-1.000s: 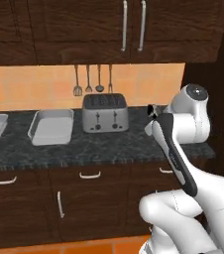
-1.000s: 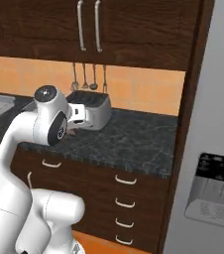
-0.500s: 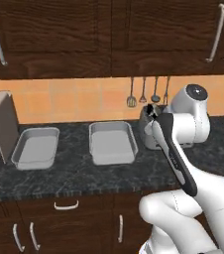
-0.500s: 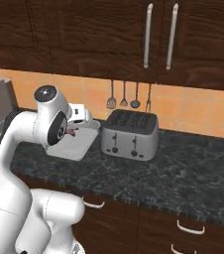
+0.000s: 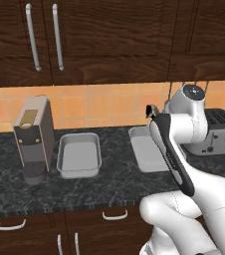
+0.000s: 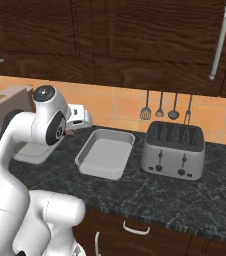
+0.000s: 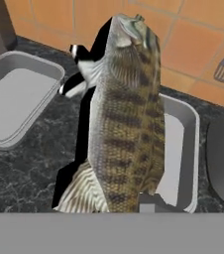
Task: Place one lemon wedge and one fish in each tupperware on the nearby counter, to pack two identical lunches.
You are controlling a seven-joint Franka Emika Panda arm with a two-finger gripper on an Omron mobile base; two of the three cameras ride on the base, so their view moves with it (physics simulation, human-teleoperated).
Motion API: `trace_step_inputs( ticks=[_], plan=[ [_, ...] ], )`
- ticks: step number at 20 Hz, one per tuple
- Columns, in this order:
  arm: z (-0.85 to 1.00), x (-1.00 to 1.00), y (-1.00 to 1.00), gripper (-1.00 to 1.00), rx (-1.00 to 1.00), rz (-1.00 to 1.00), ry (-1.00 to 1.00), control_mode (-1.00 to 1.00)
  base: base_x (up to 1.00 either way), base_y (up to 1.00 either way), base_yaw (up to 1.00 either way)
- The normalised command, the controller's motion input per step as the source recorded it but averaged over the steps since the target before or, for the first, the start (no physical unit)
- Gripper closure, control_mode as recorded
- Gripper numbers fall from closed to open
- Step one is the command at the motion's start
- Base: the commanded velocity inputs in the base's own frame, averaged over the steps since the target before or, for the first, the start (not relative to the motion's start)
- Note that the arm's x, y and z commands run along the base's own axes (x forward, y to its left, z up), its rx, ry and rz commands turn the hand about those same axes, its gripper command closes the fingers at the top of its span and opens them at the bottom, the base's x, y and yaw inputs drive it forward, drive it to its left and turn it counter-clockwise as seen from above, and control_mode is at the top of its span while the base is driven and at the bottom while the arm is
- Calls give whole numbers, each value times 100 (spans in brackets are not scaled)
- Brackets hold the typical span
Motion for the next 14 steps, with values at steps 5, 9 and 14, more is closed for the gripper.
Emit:
trace_step_inputs(
  ticks=[5, 9, 14],
  plan=[
    [-61, 5, -44, 100, -4, 0, 0, -100, 0, 0, 0],
    [-57, 25, -64, 100, 0, -1, 1, -100, 0, 0, 0],
    [-58, 77, -8, 100, 4, -4, 24, -100, 0, 0, 0]
  ],
)
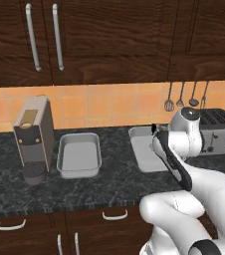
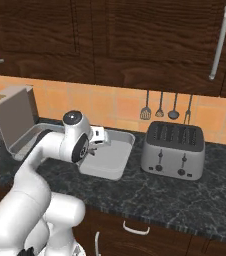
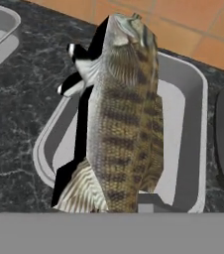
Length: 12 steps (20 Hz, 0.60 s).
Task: Place one lemon wedge and one fish in each tupperware on the nearby counter, to pack two identical lunches.
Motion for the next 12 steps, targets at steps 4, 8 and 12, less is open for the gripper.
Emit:
trace_step_inputs(
  ticks=[4, 8, 12],
  plan=[
    [-41, 84, 13, 100, 6, -5, 27, -100, 0, 0, 0],
    [-30, 67, 10, 100, 0, -1, 12, -100, 0, 0, 0],
    [-63, 42, 0, 100, -1, 0, -13, -100, 0, 0, 0]
  ],
)
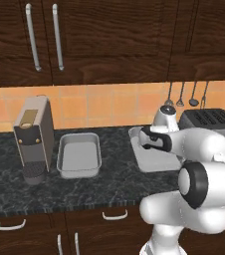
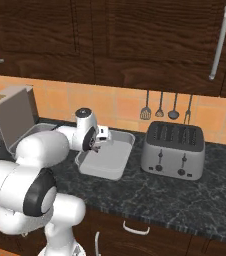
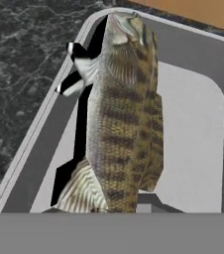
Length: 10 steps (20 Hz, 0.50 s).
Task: Place one lemon wedge and one fish in each tupperware on the nearby counter, to pack two identical lunches.
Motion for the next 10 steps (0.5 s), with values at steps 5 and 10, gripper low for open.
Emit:
trace_step_inputs(
  ticks=[5, 10],
  plan=[
    [-59, 34, 0, 100, 0, 0, -13, -100, 0, 0, 0],
    [-32, 10, -1, 100, 0, 0, -1, -100, 0, 0, 0]
  ],
)
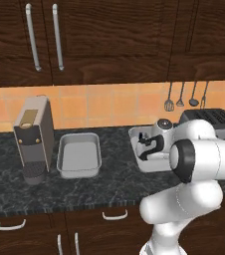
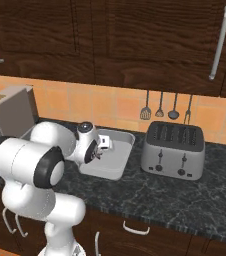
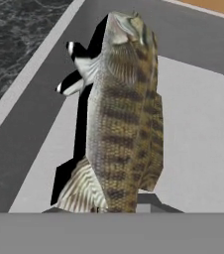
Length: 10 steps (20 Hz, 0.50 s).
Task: Place one lemon wedge and one fish in each tupperware on the nearby counter, to pack two identical lunches.
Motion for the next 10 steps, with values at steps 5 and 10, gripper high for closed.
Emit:
trace_step_inputs(
  ticks=[5, 10],
  plan=[
    [-2, 27, 0, -100, 0, 0, -12, -100, 0, 0, 0],
    [3, 12, -8, -100, 0, 0, -13, -100, 0, 0, 0]
  ],
)
